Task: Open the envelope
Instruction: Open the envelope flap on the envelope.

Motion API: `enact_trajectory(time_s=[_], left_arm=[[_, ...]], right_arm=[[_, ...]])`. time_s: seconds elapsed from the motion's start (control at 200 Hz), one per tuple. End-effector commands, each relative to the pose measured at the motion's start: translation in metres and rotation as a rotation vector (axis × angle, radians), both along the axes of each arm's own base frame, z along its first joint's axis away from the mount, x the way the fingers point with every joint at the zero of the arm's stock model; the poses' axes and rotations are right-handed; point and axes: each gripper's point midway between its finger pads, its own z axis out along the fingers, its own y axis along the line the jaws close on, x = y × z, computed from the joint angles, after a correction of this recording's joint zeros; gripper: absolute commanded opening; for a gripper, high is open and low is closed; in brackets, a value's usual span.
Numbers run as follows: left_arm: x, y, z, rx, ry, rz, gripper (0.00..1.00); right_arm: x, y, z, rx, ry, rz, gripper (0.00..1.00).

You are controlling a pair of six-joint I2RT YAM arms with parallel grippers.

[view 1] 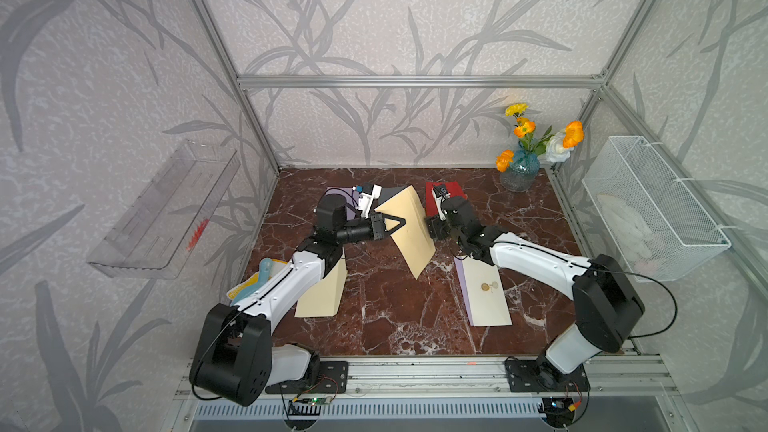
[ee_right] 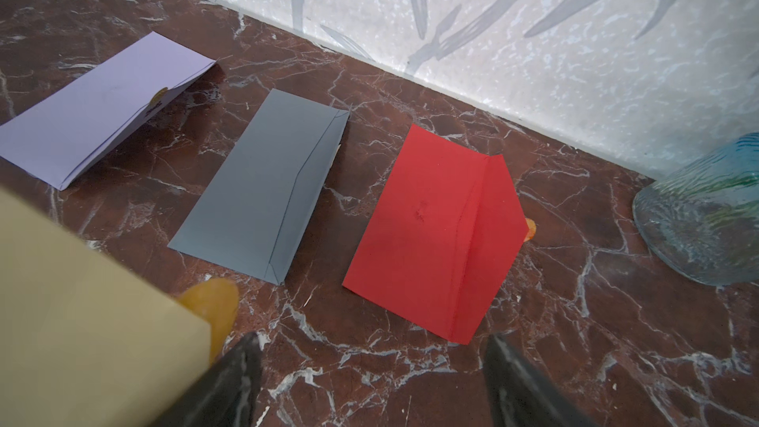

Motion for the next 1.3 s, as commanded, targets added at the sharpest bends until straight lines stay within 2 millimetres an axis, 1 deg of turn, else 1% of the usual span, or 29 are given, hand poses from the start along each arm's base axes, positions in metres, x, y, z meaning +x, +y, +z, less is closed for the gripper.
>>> enact_trajectory(time_s=[0.0,0.075,0.175,0.37,0.54,0.685,0.76,0.875,1.07,1.295], left_arm=[[-0.013,0.001,0.030,-0.046,-0.101,-0.035,0.00],[-0.015,0.002,0.037,-0.053,-0.127,-0.034,0.00],[-0.013,0.000,0.039,-0.061,-0.122,-0.045,0.00],[-0.009,-0.004,0.047,-0.128,-0.110,-0.069,0.00],[-0.009,-0.007,0.053,-0.145,-0.116,-0.093,0.00],[-0.008,-0.009,0.055,-0.160,-0.117,-0.105,0.00],[-0.008,-0.008,0.054,-0.156,-0.117,-0.101,0.00],[-0.006,-0.007,0.051,-0.126,-0.111,-0.084,0.00],[-0.002,-0.002,0.040,-0.064,-0.090,-0.047,0.00],[0.005,0.009,0.032,-0.028,-0.067,-0.001,0.00]], right_arm=[[-0.002,0.002,-0.005,0.008,0.033,0.004,0.84],[-0.003,0.003,-0.005,0.014,0.041,0.004,0.84],[-0.004,0.004,-0.008,0.026,0.048,0.009,0.84],[-0.006,0.013,-0.012,0.046,0.071,0.045,0.84],[-0.005,0.019,-0.014,0.060,0.081,0.067,0.84],[-0.005,0.029,-0.017,0.083,0.101,0.101,0.84],[-0.005,0.031,-0.017,0.085,0.104,0.103,0.84],[-0.004,0.024,-0.012,0.074,0.084,0.083,0.84],[-0.008,0.009,0.006,0.048,0.023,0.054,0.84],[-0.022,-0.013,0.025,0.032,-0.014,0.021,0.85]])
